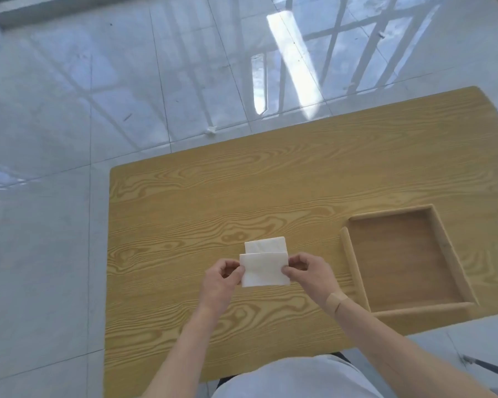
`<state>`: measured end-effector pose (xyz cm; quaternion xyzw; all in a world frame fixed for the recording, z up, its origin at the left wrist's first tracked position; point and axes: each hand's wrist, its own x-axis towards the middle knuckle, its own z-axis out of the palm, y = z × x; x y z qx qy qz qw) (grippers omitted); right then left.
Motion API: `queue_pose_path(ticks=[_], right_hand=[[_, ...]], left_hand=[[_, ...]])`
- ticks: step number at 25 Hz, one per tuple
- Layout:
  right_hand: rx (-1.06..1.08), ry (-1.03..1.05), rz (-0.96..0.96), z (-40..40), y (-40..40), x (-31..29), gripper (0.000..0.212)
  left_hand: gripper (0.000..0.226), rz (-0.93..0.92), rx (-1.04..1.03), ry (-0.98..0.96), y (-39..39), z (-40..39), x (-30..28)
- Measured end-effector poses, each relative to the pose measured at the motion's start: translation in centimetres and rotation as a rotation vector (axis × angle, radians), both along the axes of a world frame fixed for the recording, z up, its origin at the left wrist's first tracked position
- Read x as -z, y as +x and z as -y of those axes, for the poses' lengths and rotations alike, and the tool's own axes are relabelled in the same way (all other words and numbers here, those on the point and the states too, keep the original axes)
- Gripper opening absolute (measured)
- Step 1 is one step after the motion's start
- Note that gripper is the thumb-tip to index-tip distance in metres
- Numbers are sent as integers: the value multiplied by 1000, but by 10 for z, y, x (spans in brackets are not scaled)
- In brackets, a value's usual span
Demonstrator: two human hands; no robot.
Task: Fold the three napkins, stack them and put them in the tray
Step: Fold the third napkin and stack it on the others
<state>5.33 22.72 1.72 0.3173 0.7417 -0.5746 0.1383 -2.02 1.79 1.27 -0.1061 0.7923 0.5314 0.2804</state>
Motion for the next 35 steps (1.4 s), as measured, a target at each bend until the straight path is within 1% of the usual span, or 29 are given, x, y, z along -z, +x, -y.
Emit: queue_pose_path(ticks=[9, 13, 22, 35], right_hand=[[57, 113, 81, 1, -20, 23, 4], [43, 140, 117, -3, -29, 32, 4], [31, 160, 188, -16, -46, 47, 5], [-70, 215, 231, -15, -50, 46, 12]], left_hand=[[7, 103, 37, -38, -20, -10, 28], [4, 102, 57, -102, -30, -17, 37], [6, 112, 38, -175, -38, -27, 52], [8, 73, 41, -252, -42, -27, 54]])
